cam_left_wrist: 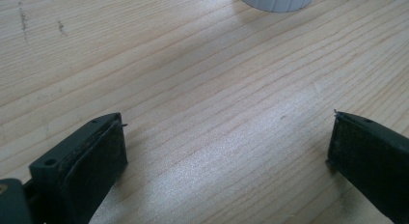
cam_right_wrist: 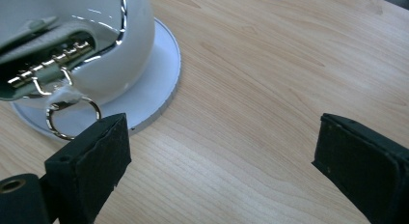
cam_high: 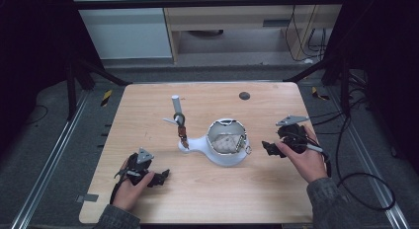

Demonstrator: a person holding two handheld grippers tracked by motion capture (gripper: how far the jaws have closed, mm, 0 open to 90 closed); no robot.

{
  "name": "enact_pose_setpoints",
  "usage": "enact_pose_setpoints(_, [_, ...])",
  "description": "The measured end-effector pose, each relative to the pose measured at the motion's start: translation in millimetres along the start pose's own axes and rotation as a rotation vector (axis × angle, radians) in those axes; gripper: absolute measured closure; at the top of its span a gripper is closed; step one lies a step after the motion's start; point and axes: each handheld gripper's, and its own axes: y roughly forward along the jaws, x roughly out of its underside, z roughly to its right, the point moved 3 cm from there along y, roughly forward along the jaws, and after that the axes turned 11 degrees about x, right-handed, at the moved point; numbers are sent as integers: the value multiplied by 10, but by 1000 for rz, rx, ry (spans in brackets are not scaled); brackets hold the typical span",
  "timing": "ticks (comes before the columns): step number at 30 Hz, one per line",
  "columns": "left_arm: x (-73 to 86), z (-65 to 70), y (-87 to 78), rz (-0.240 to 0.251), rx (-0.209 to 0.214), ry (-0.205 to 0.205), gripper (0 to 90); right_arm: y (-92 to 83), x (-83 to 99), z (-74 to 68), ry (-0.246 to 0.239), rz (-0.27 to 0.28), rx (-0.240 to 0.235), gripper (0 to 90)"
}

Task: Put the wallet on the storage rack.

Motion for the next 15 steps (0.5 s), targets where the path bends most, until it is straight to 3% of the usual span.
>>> enact_pose_setpoints(15, [1,2,0,0,0,-1,0,199,195,-13,32,-41,2,52])
